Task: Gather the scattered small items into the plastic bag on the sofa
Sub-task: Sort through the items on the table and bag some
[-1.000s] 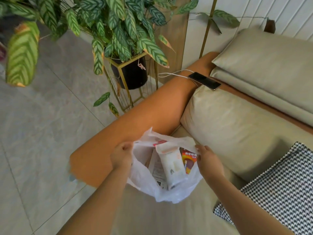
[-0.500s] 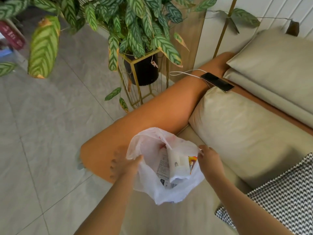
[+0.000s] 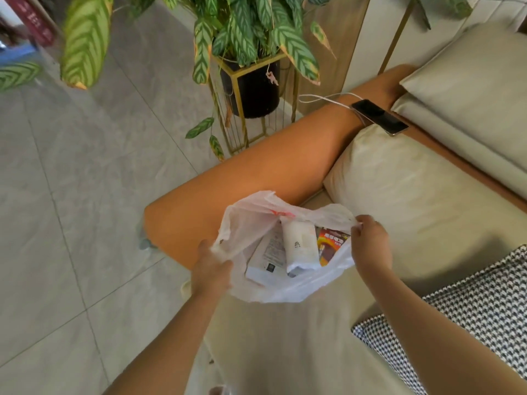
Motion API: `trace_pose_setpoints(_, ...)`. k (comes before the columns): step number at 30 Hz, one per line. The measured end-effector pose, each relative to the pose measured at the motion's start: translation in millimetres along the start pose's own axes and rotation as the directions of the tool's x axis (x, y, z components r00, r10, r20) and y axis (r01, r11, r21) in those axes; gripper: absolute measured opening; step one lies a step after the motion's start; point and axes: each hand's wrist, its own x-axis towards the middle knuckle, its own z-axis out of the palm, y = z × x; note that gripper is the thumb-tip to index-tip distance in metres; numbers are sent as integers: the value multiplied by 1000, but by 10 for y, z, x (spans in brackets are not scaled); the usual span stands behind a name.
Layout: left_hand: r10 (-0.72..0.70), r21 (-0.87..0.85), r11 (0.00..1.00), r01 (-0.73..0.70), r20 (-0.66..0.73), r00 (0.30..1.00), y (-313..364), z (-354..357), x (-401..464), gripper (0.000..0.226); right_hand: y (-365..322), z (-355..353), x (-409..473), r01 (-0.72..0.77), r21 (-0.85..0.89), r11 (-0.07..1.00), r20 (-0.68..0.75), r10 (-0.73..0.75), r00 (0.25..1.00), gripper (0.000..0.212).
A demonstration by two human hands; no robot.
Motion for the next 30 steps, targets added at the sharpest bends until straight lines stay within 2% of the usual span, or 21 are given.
trace_pose_setpoints(2, 30, 25, 999, -30, 12, 999, 4, -113, -20, 66, -48, -66, -25, 19, -9, 1000, 2, -19, 1000, 27)
trace_pose_setpoints(6, -4, 9, 1000, 4, 24, 1000, 92, -130, -174, 30, -75, -94, -154, 68, -135, 989, 89, -56, 994, 28)
trace_pose_setpoints(8, -33, 69, 997, 34, -19, 999, 118, -95, -201, 33, -42, -65, -240, 68, -155, 986, 107, -52, 993, 29)
trace_pose_setpoints(11, 4, 126, 992, 16, -153, 988, 158, -95, -104, 41, 11, -40, -318, 47, -177, 983, 61, -37, 997, 28)
trace_pose_setpoints(14, 15, 141, 990, 7, -155, 988, 179, -123, -3, 41, -2, -63, -354, 119, -240, 963, 16, -118, 993, 24)
trace_pose_setpoints(15, -9, 124, 992, 26, -135, 991, 161, -136, 3, 41, -32, -64, -368, 155, -276, 949, 26, -154, 988, 26)
trace_pose_setpoints(18, -134, -86, 988, 128, -67, 989, 69, -204, -68, 42, -179, -19, -427, 229, -366, 902, 74, -217, 973, 37)
trace_pose_setpoints(23, -85, -294, 953, 73, -27, 996, -176, -536, -275, 39, -667, 262, -737, 427, -268, 864, 167, -395, 903, 41)
trace_pose_setpoints(26, -117, -202, 972, 117, 15, 993, -451, -773, -435, 40, -973, 531, -1109, 513, -182, 839, 298, -450, 842, 37)
trace_pose_setpoints(28, -173, -148, 973, 179, 55, 983, -719, -925, -543, 23, -1127, 734, -1417, 555, -119, 823, 385, -477, 790, 31)
trace_pose_setpoints(30, -198, -116, 972, 205, 66, 978, -1033, -1096, -675, 8, -1231, 949, -1747, 556, -27, 831, 487, -475, 733, 15)
